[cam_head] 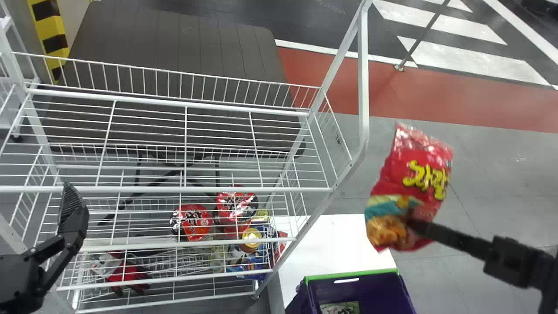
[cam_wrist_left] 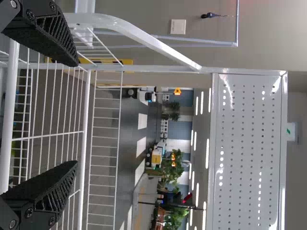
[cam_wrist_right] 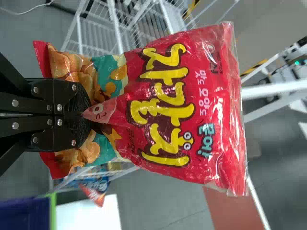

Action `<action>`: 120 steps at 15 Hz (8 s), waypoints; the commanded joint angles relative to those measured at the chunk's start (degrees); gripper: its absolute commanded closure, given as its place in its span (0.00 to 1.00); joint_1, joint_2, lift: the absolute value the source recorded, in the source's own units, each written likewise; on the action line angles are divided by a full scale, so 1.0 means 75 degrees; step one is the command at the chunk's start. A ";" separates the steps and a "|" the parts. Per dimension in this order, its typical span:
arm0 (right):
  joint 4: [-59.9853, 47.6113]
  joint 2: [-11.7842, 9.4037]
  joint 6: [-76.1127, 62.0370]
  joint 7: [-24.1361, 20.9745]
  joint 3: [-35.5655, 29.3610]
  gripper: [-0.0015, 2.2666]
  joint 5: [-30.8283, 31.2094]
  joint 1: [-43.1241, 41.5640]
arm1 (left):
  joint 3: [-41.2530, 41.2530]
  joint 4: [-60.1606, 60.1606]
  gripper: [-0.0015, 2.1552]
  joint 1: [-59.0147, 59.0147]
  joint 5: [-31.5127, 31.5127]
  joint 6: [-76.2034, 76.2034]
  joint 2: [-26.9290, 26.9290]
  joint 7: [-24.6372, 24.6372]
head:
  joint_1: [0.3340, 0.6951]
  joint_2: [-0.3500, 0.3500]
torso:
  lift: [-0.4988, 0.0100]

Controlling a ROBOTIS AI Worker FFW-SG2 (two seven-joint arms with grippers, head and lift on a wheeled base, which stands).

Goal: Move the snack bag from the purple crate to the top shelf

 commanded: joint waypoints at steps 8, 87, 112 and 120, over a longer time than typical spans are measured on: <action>-0.0586 0.0613 0.0086 -0.3382 0.4611 0.72 0.0493 -0.2380 | -0.0077 0.0030 0.04 0.0008 -0.0120 0.0355 0.0036 -0.0023 | 1.00 0.28 | 0.98; 0.9527 0.1241 -1.3032 -0.8644 1.0635 0.07 -0.2143 -0.3904 | 0.0228 0.2034 0.04 -0.0871 0.0688 -0.0887 0.0083 -0.0386 | 1.00 0.92 | 0.98; 0.3972 -0.0840 -1.4579 -0.8526 0.5221 0.07 -0.2050 0.3584 | 0.0099 0.1506 0.04 -0.0730 0.0630 -0.0910 0.0071 -0.0280 | 1.00 0.37 | 0.98; 0.4429 -0.0371 -1.4110 -0.8315 0.5138 0.07 -0.2249 0.3467 | -0.1448 0.0616 0.04 -0.2183 0.0149 0.2723 0.0001 -0.0198 | 1.00 0.13 | 0.98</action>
